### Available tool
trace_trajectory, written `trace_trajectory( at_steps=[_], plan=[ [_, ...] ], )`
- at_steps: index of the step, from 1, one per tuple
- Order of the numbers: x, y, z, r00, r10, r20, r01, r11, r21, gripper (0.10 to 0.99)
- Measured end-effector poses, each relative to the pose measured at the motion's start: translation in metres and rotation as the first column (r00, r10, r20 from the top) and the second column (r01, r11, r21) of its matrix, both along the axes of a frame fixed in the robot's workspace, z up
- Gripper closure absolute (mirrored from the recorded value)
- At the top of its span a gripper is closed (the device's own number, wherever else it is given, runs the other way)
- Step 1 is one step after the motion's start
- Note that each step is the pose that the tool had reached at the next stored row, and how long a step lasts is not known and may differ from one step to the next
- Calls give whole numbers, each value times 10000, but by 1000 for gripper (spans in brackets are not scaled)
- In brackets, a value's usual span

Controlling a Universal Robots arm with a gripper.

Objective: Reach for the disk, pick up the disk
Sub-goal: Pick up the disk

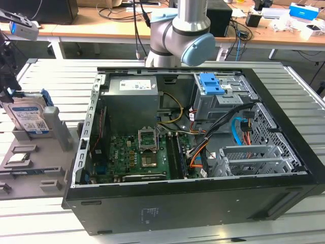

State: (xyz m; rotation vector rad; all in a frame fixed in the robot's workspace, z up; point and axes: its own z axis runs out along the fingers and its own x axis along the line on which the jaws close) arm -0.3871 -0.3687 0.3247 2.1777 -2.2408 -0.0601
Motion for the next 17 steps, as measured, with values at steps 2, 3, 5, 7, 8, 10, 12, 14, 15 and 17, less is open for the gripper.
trace_trajectory(
  at_steps=[2, 3, 5, 7, 8, 10, 12, 14, 15, 17],
  plan=[
    [0, 0, -42, 10000, 23, 0, -23, 10000, -1, 604],
    [0, 0, -49, 10000, 26, 1, -26, 10000, 0, 604],
    [0, 0, -64, 10000, 37, -1, -37, 10000, -1, 604],
    [0, 0, -71, 10000, 40, -1, -40, 10000, -1, 604],
    [0, 0, -75, 10000, 42, 0, -42, 10000, 0, 604],
    [0, 0, -82, 10000, 46, 0, -46, 10000, 0, 604],
    [0, 0, -95, 10000, 50, 2, -50, 10000, 0, 604],
    [0, 0, -111, 10000, 56, 1, -56, 10000, 1, 604],
    [0, 0, -122, 10000, 60, 0, -60, 10000, 0, 604],
    [0, 0, -167, 10000, 75, 1, -75, 10000, 0, 604]
  ],
)
